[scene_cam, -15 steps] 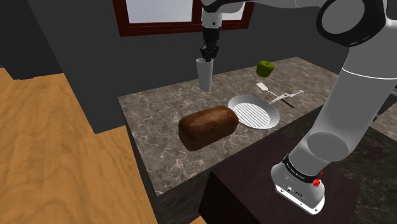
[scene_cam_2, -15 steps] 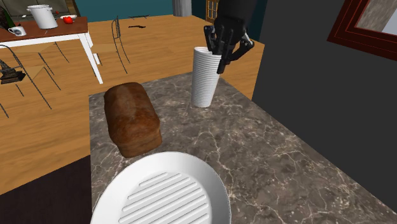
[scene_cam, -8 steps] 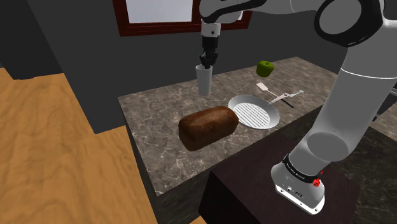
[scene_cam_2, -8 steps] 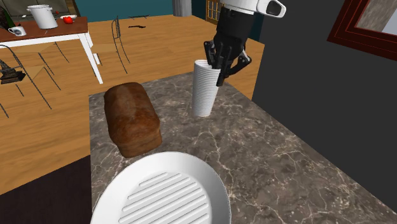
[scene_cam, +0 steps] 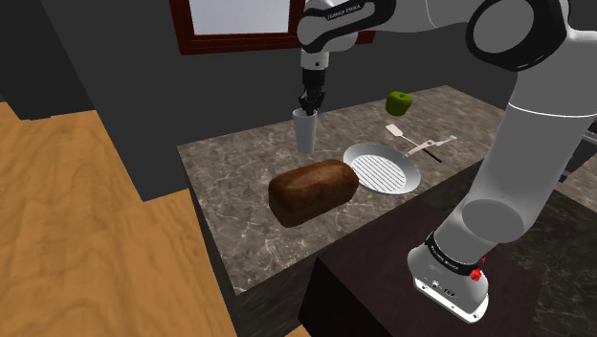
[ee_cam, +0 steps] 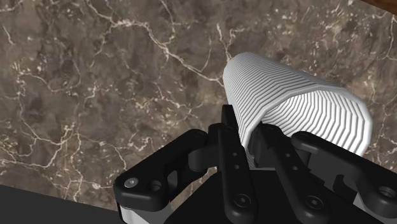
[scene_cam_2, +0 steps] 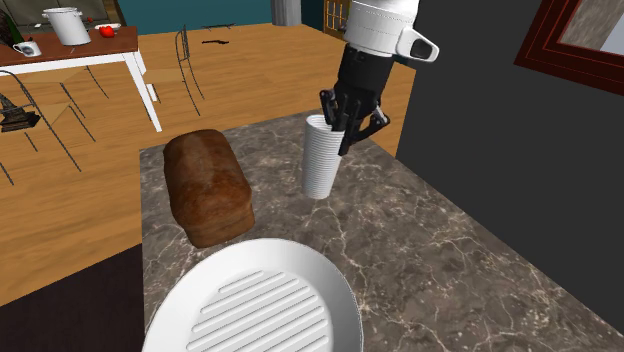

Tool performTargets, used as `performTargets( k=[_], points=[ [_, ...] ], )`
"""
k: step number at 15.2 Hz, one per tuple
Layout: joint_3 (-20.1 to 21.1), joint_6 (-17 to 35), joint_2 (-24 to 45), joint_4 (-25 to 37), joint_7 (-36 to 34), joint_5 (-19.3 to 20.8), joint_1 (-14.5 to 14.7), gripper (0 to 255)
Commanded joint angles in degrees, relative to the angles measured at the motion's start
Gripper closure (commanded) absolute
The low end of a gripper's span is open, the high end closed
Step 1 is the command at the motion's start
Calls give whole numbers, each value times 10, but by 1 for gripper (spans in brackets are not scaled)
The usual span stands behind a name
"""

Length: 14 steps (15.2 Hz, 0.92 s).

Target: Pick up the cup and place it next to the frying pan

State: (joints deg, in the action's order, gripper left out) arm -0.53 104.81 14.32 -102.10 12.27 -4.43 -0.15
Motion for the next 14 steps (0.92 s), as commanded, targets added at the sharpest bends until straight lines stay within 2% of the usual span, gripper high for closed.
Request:
performTargets(
  k=[1,10,11,14],
  points=[
    [0,15,4,-10,1,0,0,255],
    [0,20,6,-13,1,0,0,255],
    [0,20,6,-13,1,0,0,0],
    [0,20,6,-13,2,0,0,0]
  ],
)
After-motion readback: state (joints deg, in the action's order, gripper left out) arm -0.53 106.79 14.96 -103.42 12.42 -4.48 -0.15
